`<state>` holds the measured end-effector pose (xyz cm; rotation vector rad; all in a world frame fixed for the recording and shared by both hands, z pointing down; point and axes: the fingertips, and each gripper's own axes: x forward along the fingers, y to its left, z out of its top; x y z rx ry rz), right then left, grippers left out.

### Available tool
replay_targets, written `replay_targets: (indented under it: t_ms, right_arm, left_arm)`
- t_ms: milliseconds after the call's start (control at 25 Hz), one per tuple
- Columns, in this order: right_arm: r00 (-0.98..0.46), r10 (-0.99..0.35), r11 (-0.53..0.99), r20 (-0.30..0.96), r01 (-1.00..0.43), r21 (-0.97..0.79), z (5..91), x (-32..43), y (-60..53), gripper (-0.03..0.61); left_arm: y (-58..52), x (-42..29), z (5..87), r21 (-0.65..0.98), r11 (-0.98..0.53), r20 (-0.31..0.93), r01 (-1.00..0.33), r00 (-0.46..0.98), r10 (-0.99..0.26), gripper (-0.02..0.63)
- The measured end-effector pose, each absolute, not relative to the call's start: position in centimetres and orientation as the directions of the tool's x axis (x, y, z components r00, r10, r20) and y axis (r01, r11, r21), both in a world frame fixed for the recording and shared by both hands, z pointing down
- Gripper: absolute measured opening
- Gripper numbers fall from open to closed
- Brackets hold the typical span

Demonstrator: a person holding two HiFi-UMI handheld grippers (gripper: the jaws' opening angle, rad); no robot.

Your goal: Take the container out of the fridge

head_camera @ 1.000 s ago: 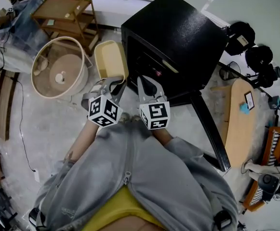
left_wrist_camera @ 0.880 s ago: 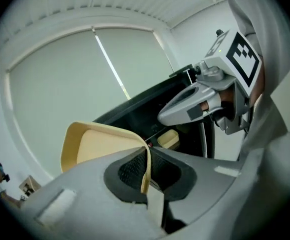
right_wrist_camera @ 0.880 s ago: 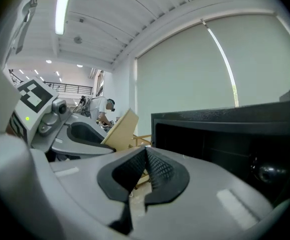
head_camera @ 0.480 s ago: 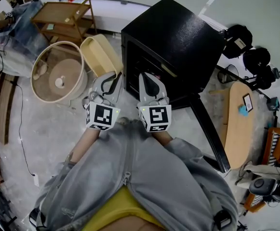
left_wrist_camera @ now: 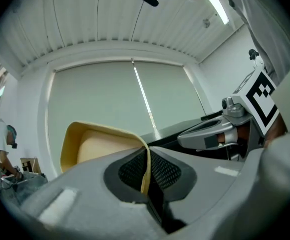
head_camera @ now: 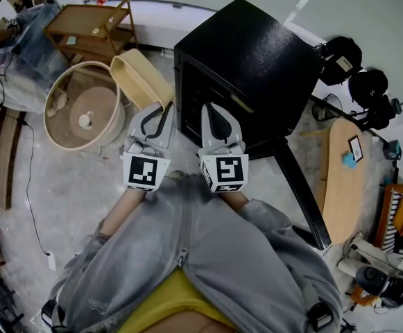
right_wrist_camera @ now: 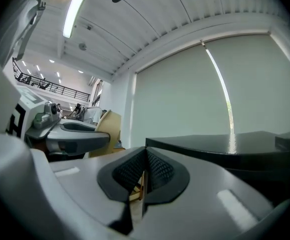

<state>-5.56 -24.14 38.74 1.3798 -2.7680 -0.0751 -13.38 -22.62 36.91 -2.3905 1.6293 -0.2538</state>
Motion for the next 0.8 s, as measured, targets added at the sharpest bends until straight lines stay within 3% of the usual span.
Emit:
replay_targets:
  t_ms: [800]
  right_arm:
    - [-0.595, -0.804, 0.595, 0.014, -0.802, 0.054, 39.0, -4.7, -23.3, -0.002]
  left_arm:
    - [-21.5, -12.8, 37.0, -0.269, -0.352, -0.015, -0.897, 0.369, -0.929, 0.012]
